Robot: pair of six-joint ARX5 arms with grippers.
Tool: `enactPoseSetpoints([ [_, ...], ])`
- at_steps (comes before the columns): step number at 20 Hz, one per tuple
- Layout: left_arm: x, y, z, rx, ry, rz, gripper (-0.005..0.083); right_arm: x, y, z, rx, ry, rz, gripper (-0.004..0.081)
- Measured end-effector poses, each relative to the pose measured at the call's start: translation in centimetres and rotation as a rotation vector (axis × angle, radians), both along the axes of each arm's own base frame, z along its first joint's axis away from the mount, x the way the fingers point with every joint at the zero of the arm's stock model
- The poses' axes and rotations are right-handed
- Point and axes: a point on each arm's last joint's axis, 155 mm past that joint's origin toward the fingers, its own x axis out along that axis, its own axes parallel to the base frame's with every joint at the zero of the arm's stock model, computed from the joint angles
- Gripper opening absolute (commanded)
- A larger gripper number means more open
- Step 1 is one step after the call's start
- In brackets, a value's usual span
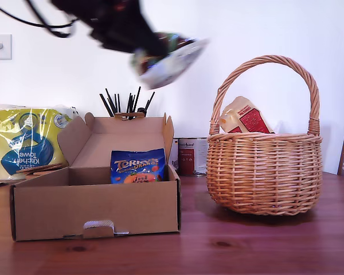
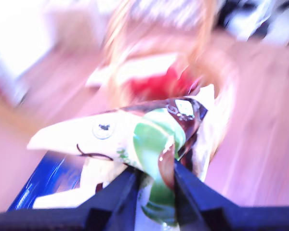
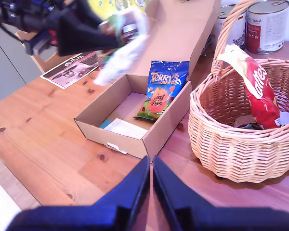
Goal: Move the bags of Easter eggs from the cardboard box on the left into the woven basket on the right side.
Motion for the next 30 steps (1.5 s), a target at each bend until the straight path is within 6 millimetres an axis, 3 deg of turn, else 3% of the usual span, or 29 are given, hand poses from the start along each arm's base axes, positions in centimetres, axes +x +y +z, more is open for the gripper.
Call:
enactPoseSetpoints([
  [5, -2.4, -6.9, 3.1, -0.161, -0.132, -0.126, 0.0140, 0.0, 0.0, 0.0, 0.000, 0.000, 0.000, -0.0012],
  [7, -2.4, -8.9, 2.9, -0.208, -0.145, -0.136, 0.0140, 0.0, 0.0, 0.0, 0.000, 0.000, 0.000, -0.0012],
  [12, 1.3, -12.4, -0.7, -0.184, -0.127, -0.087, 0.0140, 0.0, 0.0, 0.0, 0.000, 0.000, 0.000, -0.0012],
  [19, 5.5, -14.3, 1.2, -0.207, -0.184, -0.005, 0.0140, 0.0, 0.0, 0.0, 0.000, 0.000, 0.000, -0.0012],
  [22, 6.0, -14.6, -2.2, -0.152, -0.136, 0.002, 0.0140, 0.0, 0.0, 0.0, 0.000, 0.000, 0.000, -0.0012],
  [26, 6.9, -14.6, -10.9, -0.011, -0.018, 0.035, 0.0140, 0.0, 0.0, 0.0, 0.000, 0.001, 0.000, -0.0012],
  [27, 6.8, -14.4, -11.9, 0.012, 0.007, 0.041, 0.0140, 0.0, 0.0, 0.0, 0.000, 0.001, 0.000, -0.0012],
  [30, 6.8, -13.9, -12.3, 0.056, 0.033, 0.060, 0.0140, 0.0, 0.0, 0.0, 0.000, 0.002, 0.000, -0.0012],
])
